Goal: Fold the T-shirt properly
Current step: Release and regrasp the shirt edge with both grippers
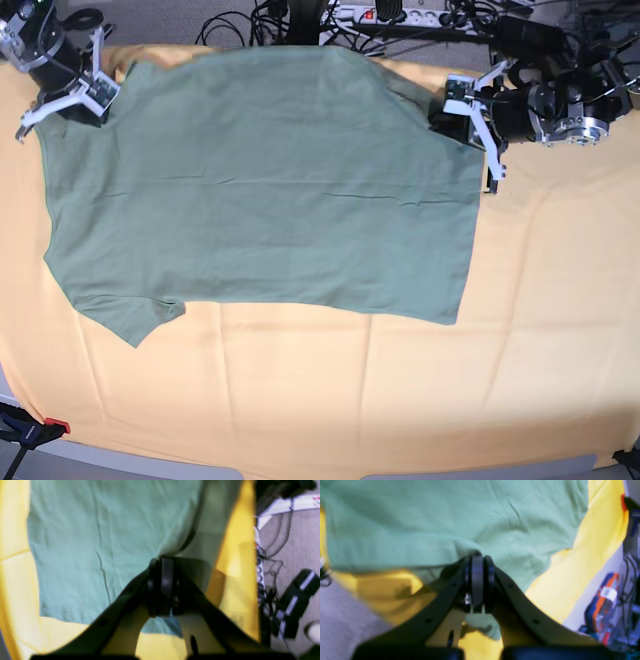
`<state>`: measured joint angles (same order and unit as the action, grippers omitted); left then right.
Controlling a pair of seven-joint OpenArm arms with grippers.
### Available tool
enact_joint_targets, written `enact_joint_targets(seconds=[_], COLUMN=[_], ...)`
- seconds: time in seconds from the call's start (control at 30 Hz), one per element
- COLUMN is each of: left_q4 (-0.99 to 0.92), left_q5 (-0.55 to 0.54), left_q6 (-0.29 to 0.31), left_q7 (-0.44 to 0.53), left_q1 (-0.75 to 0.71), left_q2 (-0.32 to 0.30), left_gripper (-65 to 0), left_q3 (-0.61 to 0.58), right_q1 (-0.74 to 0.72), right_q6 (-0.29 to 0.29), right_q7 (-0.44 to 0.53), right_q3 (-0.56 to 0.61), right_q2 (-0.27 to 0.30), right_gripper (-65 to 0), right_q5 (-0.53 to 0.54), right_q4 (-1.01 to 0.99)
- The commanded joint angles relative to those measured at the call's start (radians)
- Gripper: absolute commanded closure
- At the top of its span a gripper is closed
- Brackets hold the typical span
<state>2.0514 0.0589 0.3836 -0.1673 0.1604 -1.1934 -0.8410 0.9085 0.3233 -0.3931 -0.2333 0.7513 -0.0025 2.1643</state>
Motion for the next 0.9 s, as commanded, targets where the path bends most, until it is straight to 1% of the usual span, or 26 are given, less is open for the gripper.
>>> enact_joint_targets(seconds=[0.0,0.07,0.13,0.23,0.3,0.37,0.4,0.47,0.57,0.63,0.67,0.7,0.77,0.8,0.87], left_q4=[-0.011,-0.054,-0.093,-0.13,-0.142,-0.142,-0.142,-0.142,-0.142,-0.142,-0.142,-0.142,-0.142,-0.142,-0.142], left_q5=[-0.003,-0.003,-0.002,0.037,0.067,0.072,0.072,0.072,0.072,0.074,0.08,0.092,0.102,0.101,0.101], left_q6=[-0.027,-0.066,-0.107,-0.16,-0.199,-0.227,-0.236,-0.245,-0.247,-0.25,-0.251,-0.255,-0.292,-0.31,-0.318], left_q7=[0.002,0.002,0.002,0.002,0.002,0.002,0.002,0.002,0.002,0.002,0.002,0.001,0.002,0.002,0.002], left_q1=[0.009,0.009,0.01,0.01,0.009,0.009,0.009,0.01,0.019,0.027,0.031,0.035,0.037,0.037,0.037], left_q2=[-0.007,0.017,0.039,0.062,0.068,0.069,0.069,0.069,0.069,0.069,0.069,0.069,0.069,0.069,0.069], left_gripper=[0.0,0.0,0.0,0.0,0.0,0.0,0.0,0.0,0.0,0.0,0.0,0.0,0.0,0.0,0.0], left_q3=[0.011,0.011,0.011,0.011,0.011,0.011,0.011,0.011,0.011,0.011,0.011,0.011,0.011,0.011,0.011], right_q1=[-0.018,-0.064,-0.111,-0.172,-0.199,-0.211,-0.211,-0.21,-0.211,-0.211,-0.21,-0.211,-0.211,-0.21,-0.211], right_q6=[-0.009,0.005,0.037,0.037,0.018,0.015,0.017,0.042,0.046,0.038,0.041,0.057,0.091,0.098,0.095], right_q7=[0.027,0.051,0.061,0.061,0.057,0.058,0.059,0.061,0.062,0.073,0.077,0.078,0.085,0.087,0.087], right_q3=[-0.009,-0.009,-0.009,-0.009,-0.009,-0.009,-0.009,-0.009,-0.009,-0.009,-0.009,-0.009,-0.009,-0.009,-0.009], right_q2=[0.014,0.014,0.014,0.014,0.014,0.014,0.014,0.014,0.014,0.014,0.014,0.014,0.014,0.014,0.014], right_gripper=[0.0,0.0,0.0,0.0,0.0,0.0,0.0,0.0,0.0,0.0,0.0,0.0,0.0,0.0,0.0], right_q5=[0.024,0.074,0.105,0.11,0.11,0.111,0.111,0.124,0.137,0.137,0.137,0.137,0.137,0.137,0.136], right_q4=[-0.023,-0.092,-0.15,-0.204,-0.225,-0.236,-0.236,-0.236,-0.236,-0.236,-0.236,-0.236,-0.236,-0.236,-0.236])
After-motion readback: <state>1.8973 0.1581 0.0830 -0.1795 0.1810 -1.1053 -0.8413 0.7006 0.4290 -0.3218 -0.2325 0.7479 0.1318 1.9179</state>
